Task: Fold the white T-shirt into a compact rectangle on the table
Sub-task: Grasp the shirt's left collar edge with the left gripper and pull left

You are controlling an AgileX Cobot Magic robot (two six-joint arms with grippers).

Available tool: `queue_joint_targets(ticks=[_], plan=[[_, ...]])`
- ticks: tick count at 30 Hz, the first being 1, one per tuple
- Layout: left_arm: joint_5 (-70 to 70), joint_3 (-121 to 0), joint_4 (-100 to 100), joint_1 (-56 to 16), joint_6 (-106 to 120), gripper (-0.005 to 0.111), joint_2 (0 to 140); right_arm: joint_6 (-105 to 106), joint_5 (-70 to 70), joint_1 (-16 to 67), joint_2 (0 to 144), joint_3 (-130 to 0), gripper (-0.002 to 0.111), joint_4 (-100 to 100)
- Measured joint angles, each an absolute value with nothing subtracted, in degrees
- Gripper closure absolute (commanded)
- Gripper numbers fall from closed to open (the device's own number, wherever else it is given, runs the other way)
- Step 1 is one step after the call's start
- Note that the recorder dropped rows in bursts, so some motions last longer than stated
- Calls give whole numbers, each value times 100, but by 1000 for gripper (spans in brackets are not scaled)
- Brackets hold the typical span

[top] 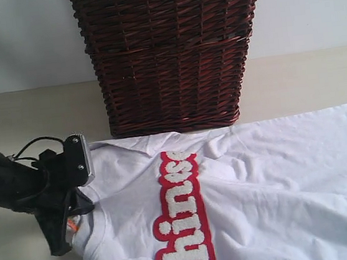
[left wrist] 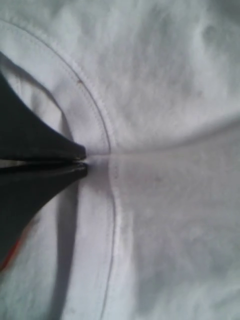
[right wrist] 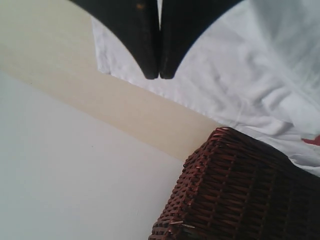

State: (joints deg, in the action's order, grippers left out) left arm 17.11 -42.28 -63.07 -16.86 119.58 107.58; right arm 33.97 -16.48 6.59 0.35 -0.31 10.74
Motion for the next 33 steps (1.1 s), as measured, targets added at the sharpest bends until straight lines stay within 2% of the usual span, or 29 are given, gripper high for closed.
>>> queue_joint_targets(ticks=[14, 17, 26, 30, 33], plan=[[1376, -3711, -5293, -409, 11958, 106, 10331, 3397, -1648, 659, 35, -31, 108, 1074], [1319, -3734, -5670, -288, 11958, 97, 10319, 3397, -1648, 659, 35, -31, 108, 1074], [1339, -3758, -7489, -224, 11942, 54, 9877, 3397, -1648, 659, 35, -31, 108, 1074], [2086, -3758, -7535, -29, 11347, 52, 9385, 3397, -1648, 659, 35, -31, 108, 1074], [3651, -3758, -7081, 325, 10670, 52, 8828, 3397, -1648, 659, 35, -31, 108, 1074]])
